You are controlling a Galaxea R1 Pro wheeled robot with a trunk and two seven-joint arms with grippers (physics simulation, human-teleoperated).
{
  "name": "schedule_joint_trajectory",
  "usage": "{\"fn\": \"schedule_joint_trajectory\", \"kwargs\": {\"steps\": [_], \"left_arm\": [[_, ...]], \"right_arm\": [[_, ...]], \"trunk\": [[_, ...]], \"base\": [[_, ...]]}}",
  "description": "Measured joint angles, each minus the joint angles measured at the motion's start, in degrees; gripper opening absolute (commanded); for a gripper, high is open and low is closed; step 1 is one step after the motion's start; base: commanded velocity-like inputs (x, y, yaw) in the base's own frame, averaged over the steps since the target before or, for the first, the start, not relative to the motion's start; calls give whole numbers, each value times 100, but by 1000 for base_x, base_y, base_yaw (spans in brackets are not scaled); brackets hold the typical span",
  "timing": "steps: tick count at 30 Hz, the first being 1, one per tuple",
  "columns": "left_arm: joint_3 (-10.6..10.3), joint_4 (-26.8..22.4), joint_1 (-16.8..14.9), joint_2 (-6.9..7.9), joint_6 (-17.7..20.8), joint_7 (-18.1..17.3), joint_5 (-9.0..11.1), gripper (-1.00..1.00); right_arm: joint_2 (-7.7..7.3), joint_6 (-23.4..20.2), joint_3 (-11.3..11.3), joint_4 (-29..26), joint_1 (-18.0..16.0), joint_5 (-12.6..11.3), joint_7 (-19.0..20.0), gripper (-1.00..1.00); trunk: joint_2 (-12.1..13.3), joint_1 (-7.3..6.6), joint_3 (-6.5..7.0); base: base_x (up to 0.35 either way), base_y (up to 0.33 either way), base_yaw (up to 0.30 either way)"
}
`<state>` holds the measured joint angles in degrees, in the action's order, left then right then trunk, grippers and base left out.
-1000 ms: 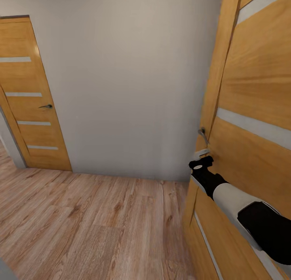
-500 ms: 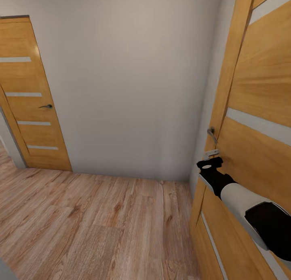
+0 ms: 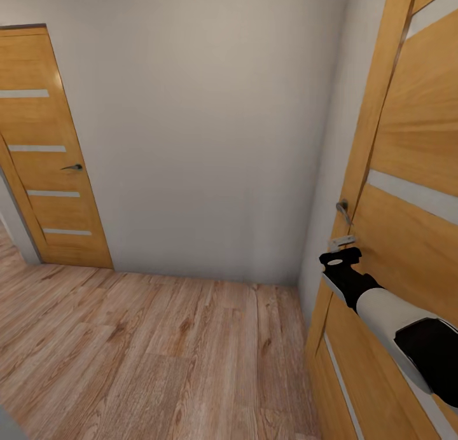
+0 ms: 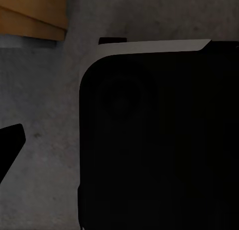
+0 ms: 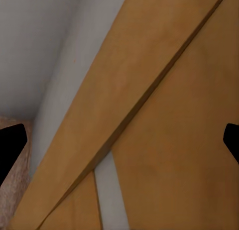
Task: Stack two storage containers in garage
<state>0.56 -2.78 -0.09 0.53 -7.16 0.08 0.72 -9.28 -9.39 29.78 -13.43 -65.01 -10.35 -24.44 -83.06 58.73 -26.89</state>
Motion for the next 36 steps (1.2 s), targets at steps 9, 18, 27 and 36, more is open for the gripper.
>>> {"fn": "schedule_joint_trajectory", "kwargs": {"steps": [9,18,27,36], "left_arm": [[0,0,0,0,0,0,0,100],[1,-2,1,0,1,0,0,100],[1,-2,1,0,1,0,0,100],[1,-1,1,0,0,0,0,100]], "right_arm": [[-3,19,2,-3,0,-1,0,100],[67,7,-29,1,-1,11,-24,100],[827,101,-28,252,-1,13,-21,100],[1398,463,-4,893,61,33,46,100]], "trunk": [[0,0,0],[0,0,0],[1,0,0],[1,0,0]], "base": [[0,0,0],[0,0,0],[0,0,0],[0,0,0]]}}
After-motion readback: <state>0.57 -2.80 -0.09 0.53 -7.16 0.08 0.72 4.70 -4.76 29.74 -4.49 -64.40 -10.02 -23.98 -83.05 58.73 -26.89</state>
